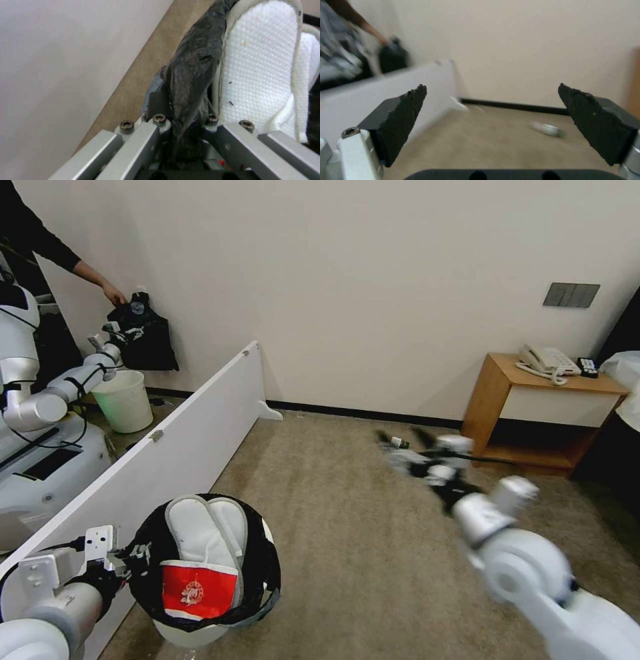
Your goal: Pick up the trash bin, then pick up the garbage from the floor and place it into the trash bin.
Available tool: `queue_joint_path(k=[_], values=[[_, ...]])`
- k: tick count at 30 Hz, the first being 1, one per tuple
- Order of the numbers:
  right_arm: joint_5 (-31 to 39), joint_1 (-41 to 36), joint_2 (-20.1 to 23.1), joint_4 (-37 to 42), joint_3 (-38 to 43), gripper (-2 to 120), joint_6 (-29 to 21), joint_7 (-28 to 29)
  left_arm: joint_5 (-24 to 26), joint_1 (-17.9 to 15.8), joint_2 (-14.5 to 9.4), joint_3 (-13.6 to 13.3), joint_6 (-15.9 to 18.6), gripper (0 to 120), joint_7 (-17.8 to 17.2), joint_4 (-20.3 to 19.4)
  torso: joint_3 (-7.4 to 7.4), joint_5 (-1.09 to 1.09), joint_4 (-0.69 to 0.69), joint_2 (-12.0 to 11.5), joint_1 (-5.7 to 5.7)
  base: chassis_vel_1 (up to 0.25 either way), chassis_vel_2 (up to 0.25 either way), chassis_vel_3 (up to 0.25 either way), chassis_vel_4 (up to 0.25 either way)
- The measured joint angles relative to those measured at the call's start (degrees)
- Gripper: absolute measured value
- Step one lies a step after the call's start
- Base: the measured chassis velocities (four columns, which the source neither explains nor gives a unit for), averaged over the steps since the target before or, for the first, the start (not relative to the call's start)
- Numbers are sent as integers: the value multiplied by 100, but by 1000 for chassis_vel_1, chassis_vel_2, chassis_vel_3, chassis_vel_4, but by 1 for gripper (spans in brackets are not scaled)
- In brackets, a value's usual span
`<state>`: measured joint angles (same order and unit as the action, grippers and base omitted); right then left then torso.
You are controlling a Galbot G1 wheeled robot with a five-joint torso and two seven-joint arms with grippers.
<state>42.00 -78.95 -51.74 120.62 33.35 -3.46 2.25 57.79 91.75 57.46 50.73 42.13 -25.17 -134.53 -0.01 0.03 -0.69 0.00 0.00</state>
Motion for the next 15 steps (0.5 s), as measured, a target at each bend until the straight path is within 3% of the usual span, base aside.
queue_joint_path(k=[2, 3, 5, 6, 8, 15], values=[[-777, -832, -470, 14, 854, 100, 303, -741, -80, -2, 42, -2, 0, 4, 56, 46, 0, -3, 2, 0, 0, 0, 0, 0, 0], [-777, -832, -470, 14, 854, 100, 303, -741, -80, -2, 42, -2, 0, 4, 56, 46, 0, -3, 2, 0, 0, 0, 0, 0, 0], [-1457, -1413, -1254, 38, 1438, 100, 606, -1248, -147, 5, 90, -32, 0, 4, 95, 66, 0, -4, 5, 1, 0, 0, 0, 0, 0], [-1457, -1413, -1254, 38, 1438, 100, 606, -1248, -147, 5, 90, -32, 0, 4, 95, 66, 0, -4, 5, 1, 0, 0, 0, 0, 0], [-2139, -1795, -2172, 153, 1824, 100, 819, -1467, -199, 68, 104, -86, 0, 4, 150, 34, 0, -2, 2, 1, 0, 0, 0, 0, 0], [-2846, -2092, -3076, 500, 2087, 100, 1109, -1694, -339, 114, 80, -146, 1, 4, 230, -11, 0, -4, 6, 1, 0, 0, 0, 0, 0]])
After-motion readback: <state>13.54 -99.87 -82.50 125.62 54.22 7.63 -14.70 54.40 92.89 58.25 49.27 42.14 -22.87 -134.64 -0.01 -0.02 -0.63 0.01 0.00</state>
